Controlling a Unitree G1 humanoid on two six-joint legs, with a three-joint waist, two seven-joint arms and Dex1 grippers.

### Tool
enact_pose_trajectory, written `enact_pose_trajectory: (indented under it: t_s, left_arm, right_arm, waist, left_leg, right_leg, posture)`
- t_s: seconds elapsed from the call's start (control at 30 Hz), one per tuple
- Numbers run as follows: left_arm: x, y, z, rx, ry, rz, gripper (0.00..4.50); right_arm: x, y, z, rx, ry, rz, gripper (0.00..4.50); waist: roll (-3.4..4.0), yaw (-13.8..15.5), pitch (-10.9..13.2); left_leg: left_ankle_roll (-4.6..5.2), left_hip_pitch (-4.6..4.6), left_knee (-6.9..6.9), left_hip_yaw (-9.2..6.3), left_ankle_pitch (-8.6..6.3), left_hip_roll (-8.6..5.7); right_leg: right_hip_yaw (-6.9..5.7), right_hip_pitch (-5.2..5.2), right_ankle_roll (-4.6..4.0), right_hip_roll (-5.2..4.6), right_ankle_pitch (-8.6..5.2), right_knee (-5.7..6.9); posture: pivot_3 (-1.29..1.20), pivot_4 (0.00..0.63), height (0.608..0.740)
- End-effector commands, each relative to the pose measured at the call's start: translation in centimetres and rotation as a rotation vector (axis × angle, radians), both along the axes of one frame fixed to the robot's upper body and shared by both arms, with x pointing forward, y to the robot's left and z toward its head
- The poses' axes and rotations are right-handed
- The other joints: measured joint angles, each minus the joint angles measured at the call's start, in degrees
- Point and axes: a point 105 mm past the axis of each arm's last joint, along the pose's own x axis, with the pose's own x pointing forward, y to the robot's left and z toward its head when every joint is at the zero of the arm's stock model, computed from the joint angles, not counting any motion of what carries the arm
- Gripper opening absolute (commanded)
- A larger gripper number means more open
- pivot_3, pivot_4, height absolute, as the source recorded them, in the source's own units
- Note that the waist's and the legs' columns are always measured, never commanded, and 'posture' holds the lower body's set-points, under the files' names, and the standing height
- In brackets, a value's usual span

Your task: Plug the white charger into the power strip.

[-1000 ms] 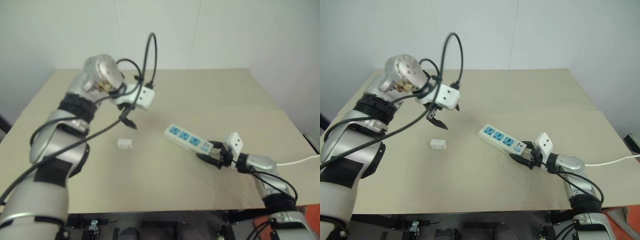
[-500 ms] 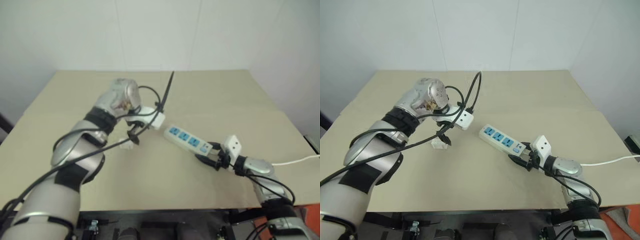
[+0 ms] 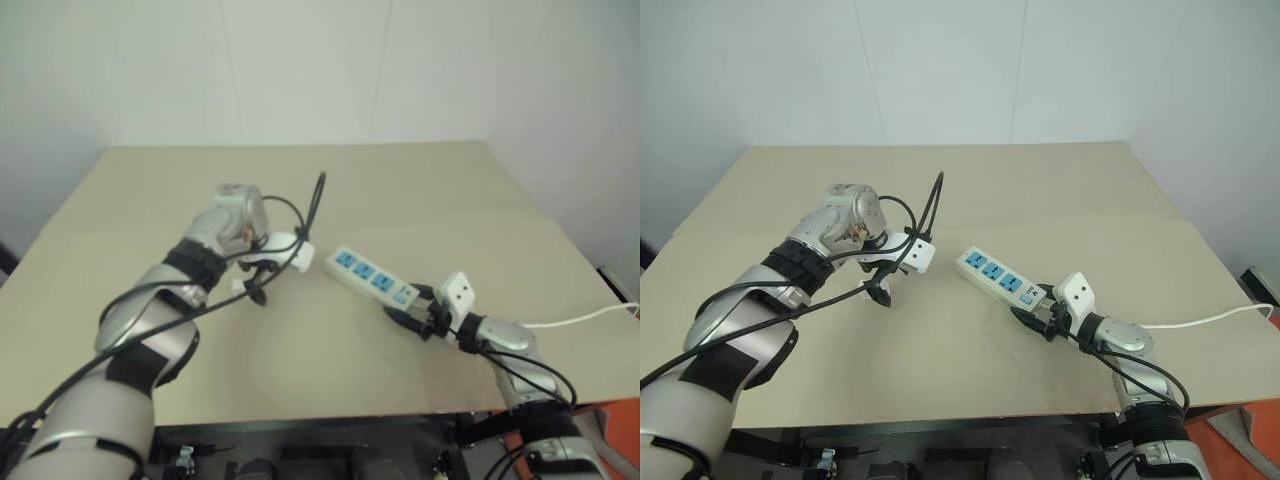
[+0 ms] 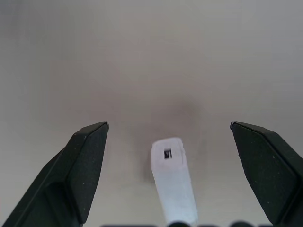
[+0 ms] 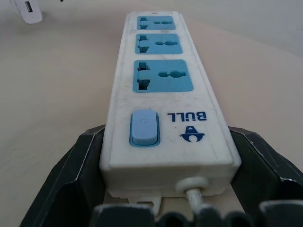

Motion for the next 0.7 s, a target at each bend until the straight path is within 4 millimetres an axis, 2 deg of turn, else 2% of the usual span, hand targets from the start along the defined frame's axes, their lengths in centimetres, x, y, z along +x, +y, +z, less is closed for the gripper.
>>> enact_pose_trajectory:
  t_s: [0.03,0.37,0.7]
  left_arm:
    - [0.3,0.8,0.7,0.027,-0.028,0.007,4.50]
    - [0.4,2.3,-0.2,0.078,-0.032,0.036,4.50]
    - [0.4,2.3,-0.7,0.088,-0.009,0.015,4.50]
  right_arm:
    - [-0.6,0.9,-2.1,-0.034,0.065,0.025,3.40]
    - [-0.4,1.0,-2.1,-0.029,0.059,0.014,3.40]
    - [-0.3,1.2,-2.3,-0.019,0.063,0.006,3.40]
  waist:
    - [0.00,0.0,0.0]
    - [-0.01,-0.3,0.0]
    - [-0.07,-0.4,0.0]
  left_leg:
    - [0.00,0.00,0.00,0.00,0.00,0.00]
    - [0.00,0.05,-0.01,0.00,0.00,0.02]
    - [0.00,0.07,-0.01,0.01,0.00,0.03]
  right_leg:
    - [0.00,0.00,0.00,0.00,0.00,0.01]
    - [0.01,0.01,0.00,0.02,0.00,0.03]
    - [0.02,0.02,0.00,0.03,0.00,0.05]
  posture:
    - [0.00,0.150,0.740]
    - [0.00,0.150,0.740]
    - [0.00,0.150,0.740]
